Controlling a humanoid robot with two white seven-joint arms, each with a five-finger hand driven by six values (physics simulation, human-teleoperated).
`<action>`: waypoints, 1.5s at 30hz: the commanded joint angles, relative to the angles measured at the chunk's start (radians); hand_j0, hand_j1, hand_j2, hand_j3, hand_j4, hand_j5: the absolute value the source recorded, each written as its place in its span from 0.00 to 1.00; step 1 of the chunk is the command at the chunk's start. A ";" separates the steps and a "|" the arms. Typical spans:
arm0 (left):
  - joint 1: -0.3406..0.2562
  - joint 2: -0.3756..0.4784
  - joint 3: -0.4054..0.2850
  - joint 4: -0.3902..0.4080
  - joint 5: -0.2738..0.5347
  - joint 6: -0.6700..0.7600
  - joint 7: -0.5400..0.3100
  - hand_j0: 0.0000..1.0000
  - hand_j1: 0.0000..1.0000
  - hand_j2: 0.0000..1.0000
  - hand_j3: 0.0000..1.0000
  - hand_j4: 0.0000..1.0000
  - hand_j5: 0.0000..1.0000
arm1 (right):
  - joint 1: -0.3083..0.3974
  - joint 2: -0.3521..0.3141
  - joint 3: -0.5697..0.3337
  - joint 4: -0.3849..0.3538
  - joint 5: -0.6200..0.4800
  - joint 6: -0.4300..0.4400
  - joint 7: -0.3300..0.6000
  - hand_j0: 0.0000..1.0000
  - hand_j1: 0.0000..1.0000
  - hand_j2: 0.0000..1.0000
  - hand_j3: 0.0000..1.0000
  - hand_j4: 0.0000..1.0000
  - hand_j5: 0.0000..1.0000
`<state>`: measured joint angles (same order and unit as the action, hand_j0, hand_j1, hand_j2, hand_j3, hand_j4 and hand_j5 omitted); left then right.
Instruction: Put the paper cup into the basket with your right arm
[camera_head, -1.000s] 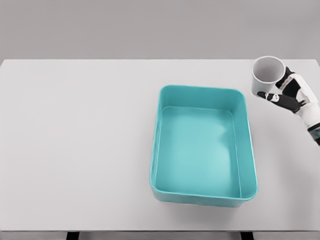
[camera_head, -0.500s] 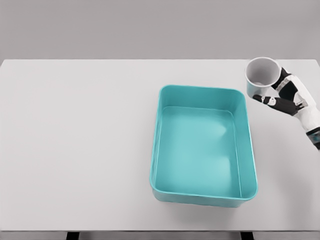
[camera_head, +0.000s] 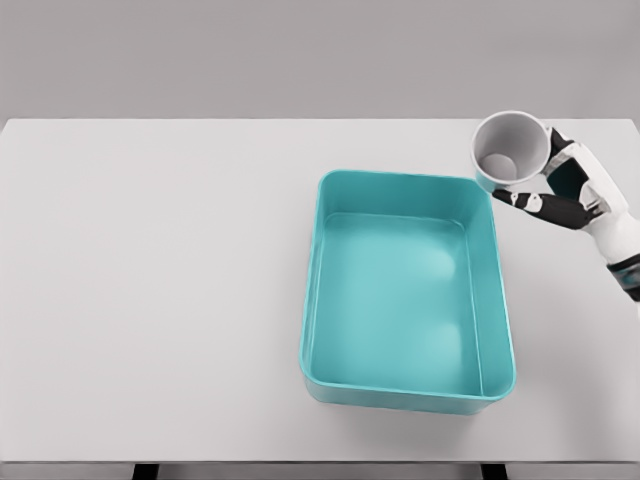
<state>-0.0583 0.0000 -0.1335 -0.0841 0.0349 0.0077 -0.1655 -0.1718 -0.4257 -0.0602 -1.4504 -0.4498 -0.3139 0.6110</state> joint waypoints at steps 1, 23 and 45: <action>0.002 0.000 0.000 0.001 0.000 0.000 0.000 1.00 1.00 1.00 1.00 1.00 1.00 | 0.000 -0.001 0.000 -0.031 -0.003 -0.001 0.000 0.68 0.68 0.68 0.68 0.68 0.68; 0.002 0.000 0.000 0.000 0.000 0.000 0.000 1.00 1.00 1.00 1.00 1.00 1.00 | 0.035 -0.028 0.065 -0.209 0.145 -0.050 0.000 0.68 0.68 0.68 0.68 0.68 0.68; 0.002 0.000 0.000 0.000 0.000 0.000 0.000 1.00 1.00 1.00 1.00 1.00 1.00 | 0.057 -0.134 0.025 -0.271 0.049 0.093 0.000 1.00 1.00 1.00 1.00 1.00 1.00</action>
<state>-0.0583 0.0000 -0.1335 -0.0839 0.0349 0.0077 -0.1655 -0.1150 -0.5414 -0.0209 -1.7164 -0.3643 -0.2564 0.6112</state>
